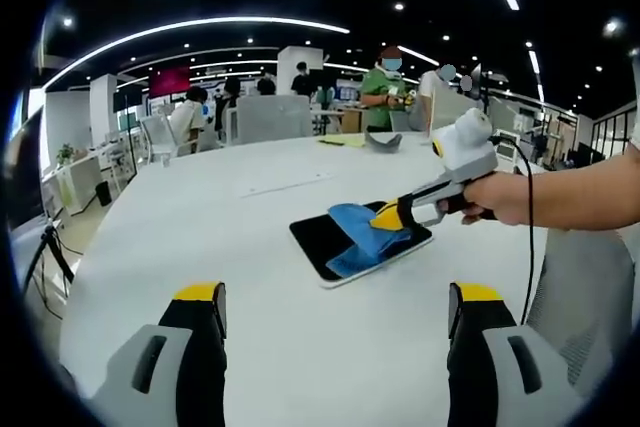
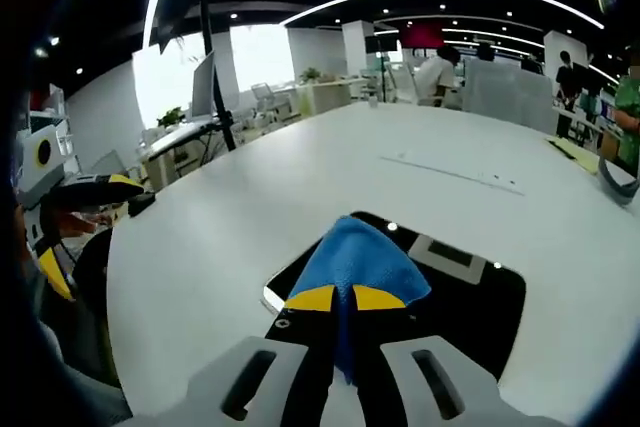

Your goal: Wipe the mirror surface with the cleaning cloth until all visible marks leave the cleaned area.

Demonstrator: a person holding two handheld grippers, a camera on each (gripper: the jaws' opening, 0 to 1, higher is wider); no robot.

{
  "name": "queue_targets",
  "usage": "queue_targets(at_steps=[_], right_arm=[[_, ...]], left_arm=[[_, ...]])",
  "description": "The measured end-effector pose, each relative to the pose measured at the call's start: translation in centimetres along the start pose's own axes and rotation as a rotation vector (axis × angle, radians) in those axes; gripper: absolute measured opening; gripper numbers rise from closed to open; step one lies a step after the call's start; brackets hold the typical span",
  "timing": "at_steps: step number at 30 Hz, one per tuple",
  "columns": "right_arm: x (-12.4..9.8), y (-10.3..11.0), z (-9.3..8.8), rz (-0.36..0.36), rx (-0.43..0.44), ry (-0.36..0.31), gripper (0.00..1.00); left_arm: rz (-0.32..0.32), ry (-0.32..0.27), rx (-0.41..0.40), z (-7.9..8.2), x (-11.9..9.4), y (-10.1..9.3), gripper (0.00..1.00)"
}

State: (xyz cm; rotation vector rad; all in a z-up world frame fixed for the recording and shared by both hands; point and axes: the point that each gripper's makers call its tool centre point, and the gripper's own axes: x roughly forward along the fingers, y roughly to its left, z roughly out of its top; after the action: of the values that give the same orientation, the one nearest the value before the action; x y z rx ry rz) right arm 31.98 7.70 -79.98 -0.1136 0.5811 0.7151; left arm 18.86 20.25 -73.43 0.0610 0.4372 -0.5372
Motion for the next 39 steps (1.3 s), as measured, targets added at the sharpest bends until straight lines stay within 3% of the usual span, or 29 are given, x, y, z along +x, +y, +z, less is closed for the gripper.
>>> queue_targets(at_steps=[8, 26, 39], right_arm=[[2.7, -1.1, 1.3, -0.007, 0.002, 0.007, 0.0], [6.7, -0.8, 1.9, -0.008, 0.008, 0.04, 0.0], [8.8, -1.4, 1.7, -0.031, 0.089, 0.043, 0.0]], left_arm=[[0.007, 0.011, -0.006, -0.1, 0.2, 0.8, 0.92], [0.018, 0.033, -0.021, -0.7, 0.4, 2.1, 0.92], [0.026, 0.043, -0.029, -1.1, 0.3, 2.5, 0.92]])
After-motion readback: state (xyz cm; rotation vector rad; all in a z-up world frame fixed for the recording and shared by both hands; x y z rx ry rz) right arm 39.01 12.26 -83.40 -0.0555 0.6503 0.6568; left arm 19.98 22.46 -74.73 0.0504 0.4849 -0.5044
